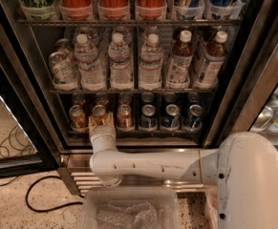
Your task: Pick orange can from bottom shelf of fridge
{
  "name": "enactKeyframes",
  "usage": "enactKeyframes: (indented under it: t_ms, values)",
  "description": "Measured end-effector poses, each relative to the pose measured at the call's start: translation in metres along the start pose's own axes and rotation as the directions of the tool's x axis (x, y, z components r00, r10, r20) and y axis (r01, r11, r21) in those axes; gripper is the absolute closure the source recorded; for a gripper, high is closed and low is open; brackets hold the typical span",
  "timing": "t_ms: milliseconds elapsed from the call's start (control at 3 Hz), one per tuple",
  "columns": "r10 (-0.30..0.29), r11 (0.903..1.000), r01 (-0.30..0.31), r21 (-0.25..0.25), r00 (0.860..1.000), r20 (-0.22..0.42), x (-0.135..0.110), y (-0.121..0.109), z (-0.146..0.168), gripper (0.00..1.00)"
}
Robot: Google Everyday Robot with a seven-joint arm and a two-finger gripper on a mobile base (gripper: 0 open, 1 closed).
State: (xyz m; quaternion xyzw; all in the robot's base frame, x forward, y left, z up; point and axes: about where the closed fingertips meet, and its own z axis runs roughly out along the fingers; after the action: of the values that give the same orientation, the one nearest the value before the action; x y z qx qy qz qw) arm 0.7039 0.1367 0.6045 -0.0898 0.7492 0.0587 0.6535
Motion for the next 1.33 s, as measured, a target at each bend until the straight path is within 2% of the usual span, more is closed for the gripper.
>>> enactKeyframes:
  t_ms: [667, 1333]
  values:
    - [0.000, 0.9999, 0.000, -0.012, 1.000, -0.001, 0.000, 0.004, 0.000, 0.99]
    - [0.003, 0.9993, -0.001, -0.037, 0.998, 0.063, -0.027, 0.007, -0.002, 1.00]
